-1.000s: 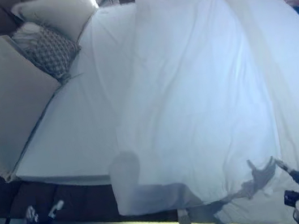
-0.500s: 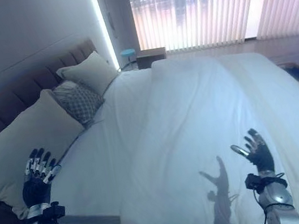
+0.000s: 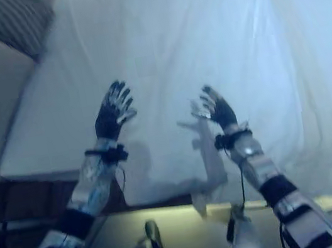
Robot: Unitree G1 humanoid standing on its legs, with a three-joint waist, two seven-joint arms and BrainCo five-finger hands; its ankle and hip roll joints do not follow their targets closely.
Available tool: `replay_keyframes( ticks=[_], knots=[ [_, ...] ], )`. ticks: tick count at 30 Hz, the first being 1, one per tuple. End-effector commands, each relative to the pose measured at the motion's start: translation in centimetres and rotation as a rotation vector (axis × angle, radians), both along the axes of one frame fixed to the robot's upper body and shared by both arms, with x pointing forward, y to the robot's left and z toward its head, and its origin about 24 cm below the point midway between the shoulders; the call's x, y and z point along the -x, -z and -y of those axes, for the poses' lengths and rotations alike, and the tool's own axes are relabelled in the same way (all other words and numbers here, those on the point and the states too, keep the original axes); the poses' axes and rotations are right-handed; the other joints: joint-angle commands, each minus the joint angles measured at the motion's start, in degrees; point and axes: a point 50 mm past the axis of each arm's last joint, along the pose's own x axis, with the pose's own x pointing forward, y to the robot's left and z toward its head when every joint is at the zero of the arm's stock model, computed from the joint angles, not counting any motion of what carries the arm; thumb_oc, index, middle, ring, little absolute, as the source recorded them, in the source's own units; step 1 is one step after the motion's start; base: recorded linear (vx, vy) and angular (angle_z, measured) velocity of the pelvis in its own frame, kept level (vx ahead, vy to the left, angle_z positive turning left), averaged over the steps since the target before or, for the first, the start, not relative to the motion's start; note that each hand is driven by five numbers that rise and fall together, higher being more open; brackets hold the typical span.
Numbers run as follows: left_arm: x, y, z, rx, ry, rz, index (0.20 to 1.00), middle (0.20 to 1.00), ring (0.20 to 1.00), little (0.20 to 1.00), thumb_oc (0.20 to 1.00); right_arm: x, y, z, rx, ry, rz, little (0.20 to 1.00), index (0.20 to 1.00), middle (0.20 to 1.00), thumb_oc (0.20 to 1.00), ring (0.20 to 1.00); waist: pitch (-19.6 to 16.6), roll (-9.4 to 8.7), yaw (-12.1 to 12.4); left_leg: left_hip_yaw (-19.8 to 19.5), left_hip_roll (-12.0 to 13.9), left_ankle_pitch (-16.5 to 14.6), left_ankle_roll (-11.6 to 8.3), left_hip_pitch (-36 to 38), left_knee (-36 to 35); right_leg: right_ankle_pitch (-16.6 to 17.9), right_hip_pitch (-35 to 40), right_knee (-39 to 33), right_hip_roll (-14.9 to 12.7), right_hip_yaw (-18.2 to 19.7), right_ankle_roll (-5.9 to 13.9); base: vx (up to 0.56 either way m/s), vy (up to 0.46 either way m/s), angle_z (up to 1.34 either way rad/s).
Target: Make the bed
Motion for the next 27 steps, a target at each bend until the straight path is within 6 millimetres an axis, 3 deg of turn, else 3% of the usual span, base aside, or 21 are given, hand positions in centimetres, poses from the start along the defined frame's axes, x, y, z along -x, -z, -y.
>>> replay_keyframes(
  ticks=[1,5,9,16,17,19,20,21,24,27],
  knots=[
    [0.5,-1.7,1.4,0.029,0.054,0.056,1.0,1.0,1.0,1.0,1.0,0.3,-2.9,-1.9,-0.094,-0.067,0.116,1.0,1.0,1.0,1.0,1.0,0.34,-0.63,-0.18,-1.63,-0.7,-2.29,2.43,-4.68,5.46,-4.92,-3.24,7.08,-1.96,3.39,3.04,-0.07,-0.001,0.09],
    [0.3,-3.0,3.0,0.041,0.097,0.067,1.0,1.0,1.0,1.0,1.0,0.1,-5.0,-2.9,-0.117,-0.094,0.168,1.0,1.0,1.0,1.0,1.0,0.98,-0.73,-0.27,-2.48,-0.92,-4.53,2.89,-13.05,13.05,-7.2,-11.17,14.65,-2.72,5.48,2.4,-0.09,-0.018,0.12],
    [-0.3,-4.1,4.6,0.057,0.141,0.04,1.0,1.0,1.0,1.0,1.0,-0.4,-7.8,-4.8,-0.12,-0.148,0.213,1.0,1.0,1.0,1.0,1.0,1.03,-0.97,0.35,-4.78,-0.59,-7.3,4.17,-23.88,22.83,-10.45,-21.95,24.51,-3.22,9.17,0.29,-0.02,-0.01,0.05],
    [-2.3,-3.2,4.4,0.051,0.091,-0.087,1.0,1.0,1.0,1.0,1.0,-2.4,-8.6,-5.1,-0.092,-0.084,0.134,1.0,1.0,1.0,1.0,1.0,1.03,-1.59,0.62,-7.05,0.03,-9.56,4.79,-33.1,31.29,-13.76,-31.22,33.28,-2.83,11.41,-0.96,0.0,-0.022,-0.03],
    [-3.3,-2.1,2.6,0.01,-0.001,-0.14,1.0,1.0,1.0,1.0,1.0,-3.3,-7.9,-3.3,-0.093,0.012,0.078,1.0,1.0,1.0,1.0,1.0,1.03,-1.61,0.73,-7.24,0.26,-10.07,4.91,-34.82,33.02,-14.54,-33.22,35.27,-2.67,11.71,-1.22,0.01,-0.006,-0.14],
    [-4.1,-0.9,0.2,-0.02,-0.086,-0.198,1.0,1.0,1.0,1.0,1.0,-3.9,-7.3,-1.6,-0.042,0.093,0.038,1.0,1.0,1.0,1.0,1.0,1.03,-1.7,0.82,-7.39,0.18,-10.4,4.97,-35.97,34.01,-14.98,-34.48,36.17,-2.35,11.89,-1.4,0.01,-0.006,-0.06],
    [-4.1,-0.9,0.2,-0.02,-0.086,-0.197,1.0,1.0,1.0,1.0,1.0,-3.9,-7.3,-1.6,-0.042,0.093,0.038,1.0,1.0,1.0,1.0,1.0,1.03,-1.7,0.81,-7.39,0.18,-10.41,4.97,-35.99,34.03,-14.99,-34.5,36.19,-2.34,11.89,-1.4,0.0,0.0,0.0],
    [-4.8,0.5,-3.7,-0.048,-0.211,-0.266,1.0,1.0,1.0,1.0,1.0,-4.3,-5.7,1.3,-0.048,0.206,-0.034,1.0,1.0,1.0,1.0,1.0,1.03,-1.62,0.9,-7.5,0.22,-10.86,5.07,-37.13,35.36,-15.53,-35.75,37.49,-1.93,12.04,-1.46,0.03,-0.003,-0.03],
    [-4.7,2.8,-9.7,-0.063,-0.392,-0.367,1.0,1.0,1.0,1.0,1.0,-4.0,-3.5,6.3,-0.063,0.373,-0.121,1.0,1.0,1.0,1.0,1.0,1.03,-1.56,1.03,-7.59,0.05,-11.3,5.04,-38.38,36.68,-16.11,-37.18,38.73,-1.57,12.25,-1.46,0.03,0.0,-0.07],
    [-3.0,5.7,-15.7,0.003,-0.561,-0.472,1.0,1.0,1.0,1.0,1.0,-2.7,-0.7,10.8,-0.076,0.504,-0.201,1.0,1.0,1.0,1.0,1.0,1.03,-1.59,1.07,-7.69,-0.02,-11.75,5.06,-39.13,37.59,-16.75,-38.08,39.66,-1.3,12.35,-1.49,0.01,0.0,-0.02]
  ],
)
